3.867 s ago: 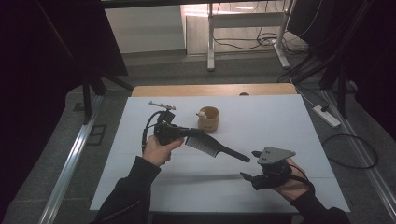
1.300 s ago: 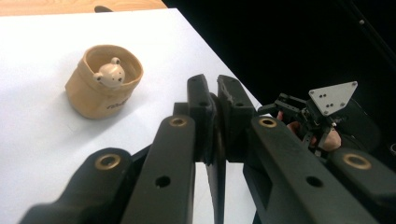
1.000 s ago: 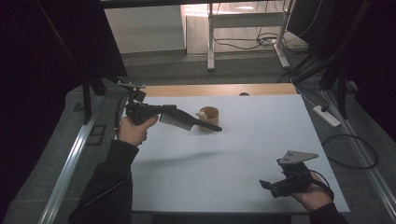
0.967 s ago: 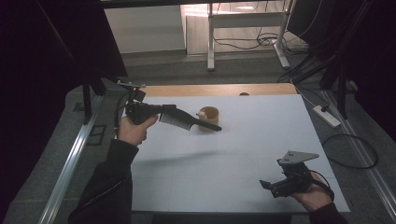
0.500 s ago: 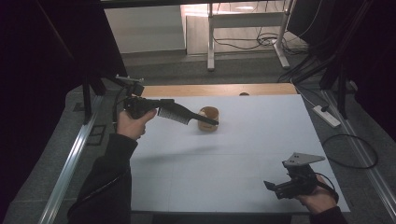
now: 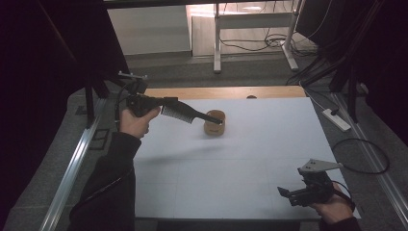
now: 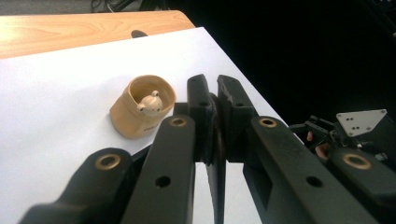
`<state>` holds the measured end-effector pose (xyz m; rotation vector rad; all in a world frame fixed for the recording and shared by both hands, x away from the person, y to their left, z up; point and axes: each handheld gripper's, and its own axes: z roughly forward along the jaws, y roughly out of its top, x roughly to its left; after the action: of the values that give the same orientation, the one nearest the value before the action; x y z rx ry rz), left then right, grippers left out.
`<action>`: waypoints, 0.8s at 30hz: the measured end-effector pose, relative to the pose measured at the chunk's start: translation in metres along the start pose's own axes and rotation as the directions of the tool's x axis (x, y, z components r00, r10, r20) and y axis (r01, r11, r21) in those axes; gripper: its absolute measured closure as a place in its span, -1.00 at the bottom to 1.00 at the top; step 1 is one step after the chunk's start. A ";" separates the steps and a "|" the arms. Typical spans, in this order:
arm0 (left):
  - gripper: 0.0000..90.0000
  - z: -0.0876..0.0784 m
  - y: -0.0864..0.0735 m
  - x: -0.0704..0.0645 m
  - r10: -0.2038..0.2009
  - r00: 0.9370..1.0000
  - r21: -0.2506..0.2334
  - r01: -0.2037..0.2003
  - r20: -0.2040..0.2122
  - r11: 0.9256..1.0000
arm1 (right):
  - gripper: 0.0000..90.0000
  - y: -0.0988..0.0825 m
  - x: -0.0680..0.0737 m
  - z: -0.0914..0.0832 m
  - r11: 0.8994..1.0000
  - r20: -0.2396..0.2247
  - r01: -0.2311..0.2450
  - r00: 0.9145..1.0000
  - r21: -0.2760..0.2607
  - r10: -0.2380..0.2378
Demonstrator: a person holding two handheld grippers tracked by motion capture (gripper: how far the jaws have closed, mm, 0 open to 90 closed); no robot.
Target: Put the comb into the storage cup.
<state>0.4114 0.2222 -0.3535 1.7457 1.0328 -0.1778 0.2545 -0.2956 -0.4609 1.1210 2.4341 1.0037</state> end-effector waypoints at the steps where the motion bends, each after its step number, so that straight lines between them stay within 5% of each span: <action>1: 0.85 0.000 0.001 0.000 0.000 1.000 0.000 0.000 -0.001 1.000 | -1.00 -0.001 -0.001 -0.001 1.000 0.004 -0.005 1.000 -0.002 0.005; 16: 0.85 -0.001 0.014 0.003 0.002 1.000 -0.009 -0.002 -0.026 1.000 | -1.00 -0.009 -0.006 -0.015 0.998 0.075 -0.062 0.995 0.004 0.062; 24: 0.85 -0.002 0.021 0.004 -0.001 0.999 -0.014 0.001 -0.044 1.000 | -1.00 -0.011 -0.005 -0.019 0.998 0.087 -0.056 0.995 0.012 0.055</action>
<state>0.4282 0.2248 -0.3404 1.7434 1.0645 -0.1329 0.2421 -0.3133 -0.4554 1.2172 2.3580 0.9341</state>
